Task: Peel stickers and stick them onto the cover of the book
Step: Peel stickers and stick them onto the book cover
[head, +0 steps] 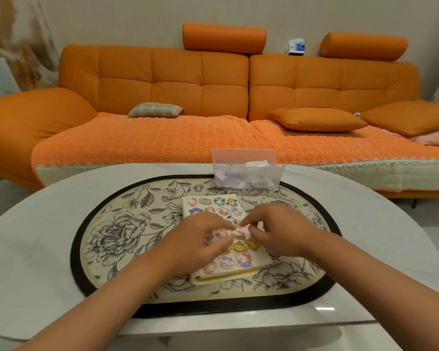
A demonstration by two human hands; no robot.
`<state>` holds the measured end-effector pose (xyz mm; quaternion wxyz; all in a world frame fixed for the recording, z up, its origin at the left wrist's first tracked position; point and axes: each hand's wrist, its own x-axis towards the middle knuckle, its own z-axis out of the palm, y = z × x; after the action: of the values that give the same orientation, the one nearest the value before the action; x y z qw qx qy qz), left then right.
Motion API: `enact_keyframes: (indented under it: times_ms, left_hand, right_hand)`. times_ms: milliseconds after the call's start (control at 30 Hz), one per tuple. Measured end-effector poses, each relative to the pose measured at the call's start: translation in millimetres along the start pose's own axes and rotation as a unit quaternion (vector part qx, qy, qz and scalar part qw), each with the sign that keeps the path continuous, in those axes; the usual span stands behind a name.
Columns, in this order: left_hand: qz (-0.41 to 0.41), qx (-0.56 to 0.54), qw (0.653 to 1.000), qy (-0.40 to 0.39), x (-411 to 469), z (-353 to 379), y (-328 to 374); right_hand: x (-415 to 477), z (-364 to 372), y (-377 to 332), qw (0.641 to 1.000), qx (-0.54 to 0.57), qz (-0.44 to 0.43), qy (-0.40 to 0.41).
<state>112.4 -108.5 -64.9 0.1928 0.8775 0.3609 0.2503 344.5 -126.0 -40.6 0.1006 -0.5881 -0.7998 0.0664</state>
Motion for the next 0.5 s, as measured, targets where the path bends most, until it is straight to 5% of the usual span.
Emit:
enact_keyframes:
  times_ms: [167,300,500]
  left_hand:
    - [-0.096,0.108,0.987,0.076,26.0,-18.1,-27.6]
    - [-0.146,0.137,0.980,0.016,36.3,-24.1,-51.0]
    - [-0.108,0.143,0.980,-0.083,33.1,-22.5,-63.8]
  right_hand:
    - [42.8,3.6,-13.3,0.999,0.010,0.024,0.042]
    - [74.4,12.5,-17.9,0.999,-0.004,0.025,0.038]
    - [91.9,22.2,-12.9,0.999,-0.006,0.022,-0.049]
